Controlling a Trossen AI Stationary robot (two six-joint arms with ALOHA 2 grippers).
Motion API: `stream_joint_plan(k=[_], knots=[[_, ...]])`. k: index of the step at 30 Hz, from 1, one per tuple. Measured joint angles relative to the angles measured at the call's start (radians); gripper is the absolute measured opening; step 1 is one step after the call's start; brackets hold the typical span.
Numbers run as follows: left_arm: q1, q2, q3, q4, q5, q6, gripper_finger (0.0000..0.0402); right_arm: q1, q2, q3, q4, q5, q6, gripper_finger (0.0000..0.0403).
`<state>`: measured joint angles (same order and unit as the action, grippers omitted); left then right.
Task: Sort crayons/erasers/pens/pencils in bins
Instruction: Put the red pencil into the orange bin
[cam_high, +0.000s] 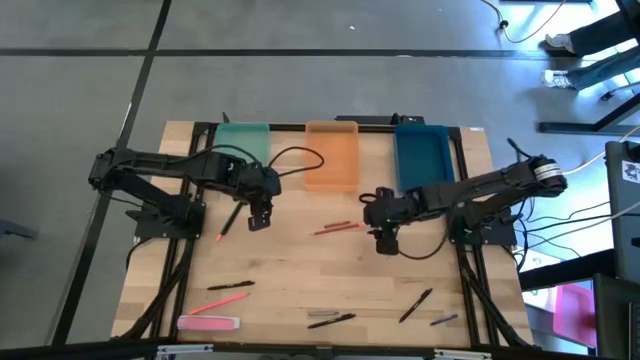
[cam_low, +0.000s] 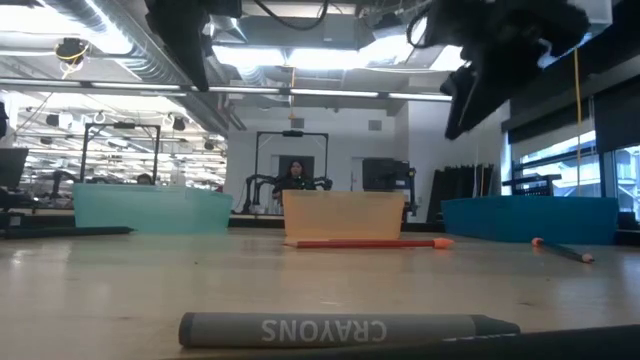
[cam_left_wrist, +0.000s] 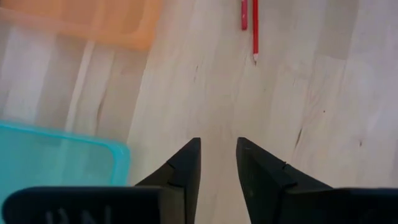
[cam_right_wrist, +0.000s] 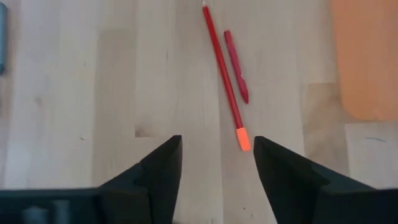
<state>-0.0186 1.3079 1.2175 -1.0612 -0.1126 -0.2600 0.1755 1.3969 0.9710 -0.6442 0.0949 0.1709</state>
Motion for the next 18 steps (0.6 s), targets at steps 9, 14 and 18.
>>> stream_joint_plan(k=[9,14,18], knots=[[-0.034,0.000,0.000,0.008,0.000,0.005,0.0093,-0.055,0.172,-0.001,0.066,0.016,-0.009,0.0206],[-0.048,0.000,0.000,0.008,0.000,0.006,0.0093,-0.090,0.253,-0.001,0.083,0.008,-0.045,0.0206],[-0.054,0.000,0.000,0.007,0.000,0.007,0.0093,-0.105,0.296,-0.001,0.087,0.009,-0.051,0.0206]])
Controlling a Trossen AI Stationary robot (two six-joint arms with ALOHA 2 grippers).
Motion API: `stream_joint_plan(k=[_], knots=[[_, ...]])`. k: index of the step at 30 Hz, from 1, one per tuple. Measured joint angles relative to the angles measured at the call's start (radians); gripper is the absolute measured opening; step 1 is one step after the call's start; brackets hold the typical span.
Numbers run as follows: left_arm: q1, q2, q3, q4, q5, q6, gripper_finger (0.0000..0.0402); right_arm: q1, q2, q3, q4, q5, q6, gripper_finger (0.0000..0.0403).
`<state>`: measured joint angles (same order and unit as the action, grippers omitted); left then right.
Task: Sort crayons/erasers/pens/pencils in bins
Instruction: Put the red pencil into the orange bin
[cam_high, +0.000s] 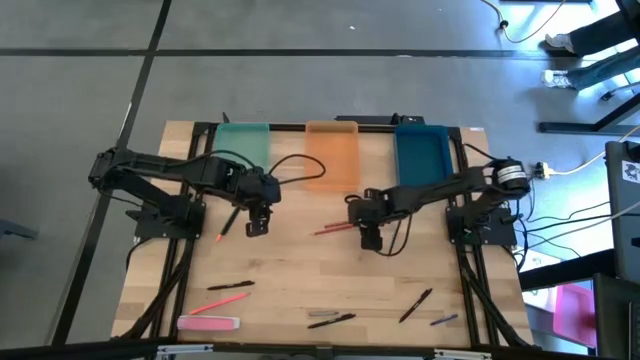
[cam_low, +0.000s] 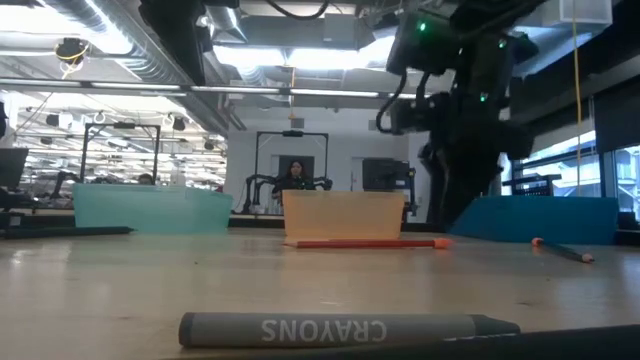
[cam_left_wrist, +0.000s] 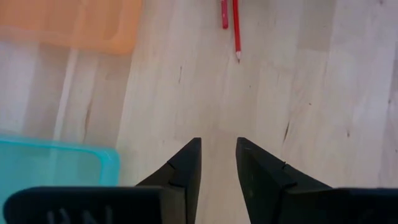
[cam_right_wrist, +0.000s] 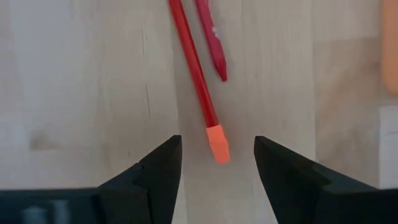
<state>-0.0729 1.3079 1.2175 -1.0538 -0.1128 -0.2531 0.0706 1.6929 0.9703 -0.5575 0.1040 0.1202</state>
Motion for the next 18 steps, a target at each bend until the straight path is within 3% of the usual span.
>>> stream_joint_plan(k=[9,18], knots=[[0.000,0.000,0.000,0.000,0.000,0.000,0.0092,-0.015,0.060,0.000,0.026,0.000,-0.046,0.0204],[0.000,0.000,0.000,-0.001,-0.001,0.001,0.0092,-0.015,0.091,0.005,0.035,-0.005,-0.054,0.0164]])
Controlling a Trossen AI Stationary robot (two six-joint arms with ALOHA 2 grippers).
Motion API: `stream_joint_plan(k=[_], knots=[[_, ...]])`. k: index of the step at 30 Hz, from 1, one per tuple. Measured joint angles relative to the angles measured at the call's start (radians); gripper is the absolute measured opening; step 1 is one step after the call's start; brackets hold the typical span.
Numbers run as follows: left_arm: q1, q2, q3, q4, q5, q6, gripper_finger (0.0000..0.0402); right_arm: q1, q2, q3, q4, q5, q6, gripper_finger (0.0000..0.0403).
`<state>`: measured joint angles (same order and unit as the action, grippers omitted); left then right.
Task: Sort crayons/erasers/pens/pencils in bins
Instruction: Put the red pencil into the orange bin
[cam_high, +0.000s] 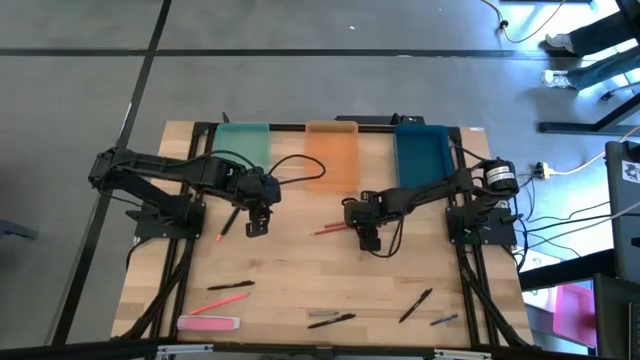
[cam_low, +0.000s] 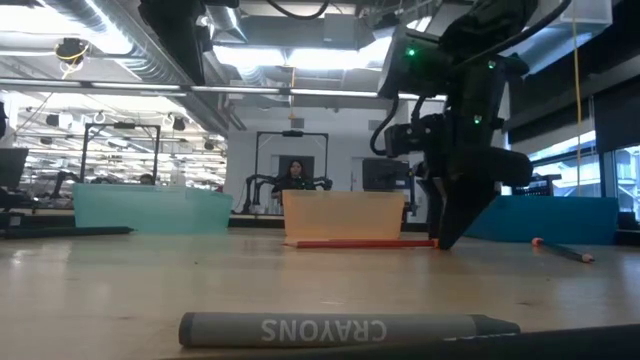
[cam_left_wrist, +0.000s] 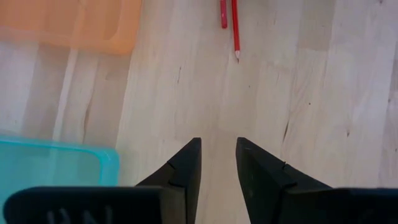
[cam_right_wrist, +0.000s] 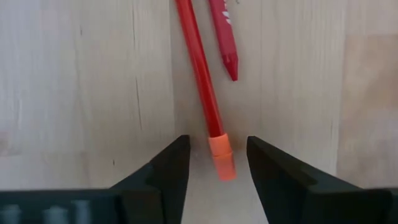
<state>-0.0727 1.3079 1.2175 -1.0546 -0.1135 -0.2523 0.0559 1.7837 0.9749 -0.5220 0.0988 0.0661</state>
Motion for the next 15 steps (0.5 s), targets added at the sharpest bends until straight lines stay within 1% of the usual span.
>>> stream_joint_plan(k=[15], knots=[[0.000,0.000,0.000,0.000,0.000,0.000,0.0092,0.000,0.005,-0.002,0.002,-0.006,-0.021,0.0103]])
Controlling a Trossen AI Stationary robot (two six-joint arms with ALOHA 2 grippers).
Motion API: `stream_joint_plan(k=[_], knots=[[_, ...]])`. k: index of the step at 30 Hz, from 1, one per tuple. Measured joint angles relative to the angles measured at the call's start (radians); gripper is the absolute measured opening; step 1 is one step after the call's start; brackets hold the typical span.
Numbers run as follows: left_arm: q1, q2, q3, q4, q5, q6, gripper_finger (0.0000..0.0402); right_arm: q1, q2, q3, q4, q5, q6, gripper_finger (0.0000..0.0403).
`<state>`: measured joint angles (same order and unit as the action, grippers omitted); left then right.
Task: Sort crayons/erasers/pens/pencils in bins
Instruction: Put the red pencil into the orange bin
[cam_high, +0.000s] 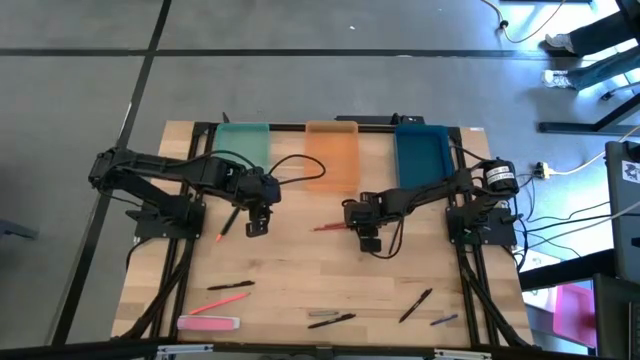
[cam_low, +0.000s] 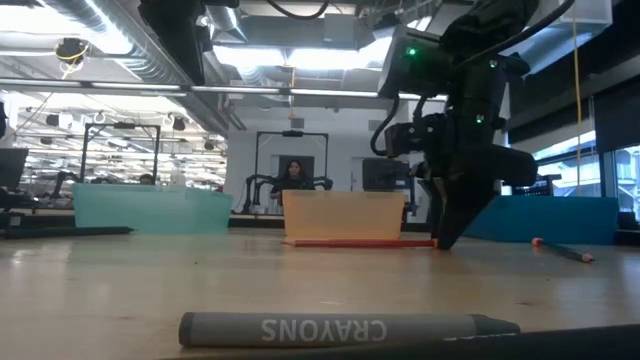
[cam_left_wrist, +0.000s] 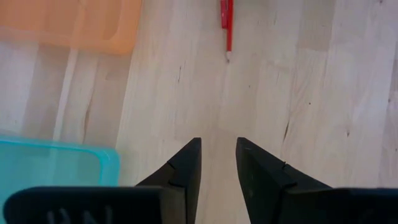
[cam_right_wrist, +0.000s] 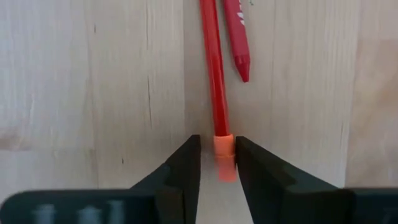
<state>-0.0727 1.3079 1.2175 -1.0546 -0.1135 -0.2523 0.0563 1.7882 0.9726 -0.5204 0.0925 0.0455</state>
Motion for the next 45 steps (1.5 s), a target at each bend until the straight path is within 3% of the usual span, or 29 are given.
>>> stream_joint_plan(k=[13,28,45], knots=[[0.000,0.000,0.000,0.000,0.000,0.000,0.0092,0.000,0.002,-0.002,0.003,-0.007,-0.002,0.0060],[0.000,0.000,0.000,-0.001,0.000,0.000,0.0092,-0.001,-0.005,0.000,0.003,-0.014,0.008,0.0057],[0.000,-0.001,0.000,-0.008,0.000,0.000,0.0092,-0.003,-0.040,0.180,-0.168,-0.002,0.051,0.0056]])
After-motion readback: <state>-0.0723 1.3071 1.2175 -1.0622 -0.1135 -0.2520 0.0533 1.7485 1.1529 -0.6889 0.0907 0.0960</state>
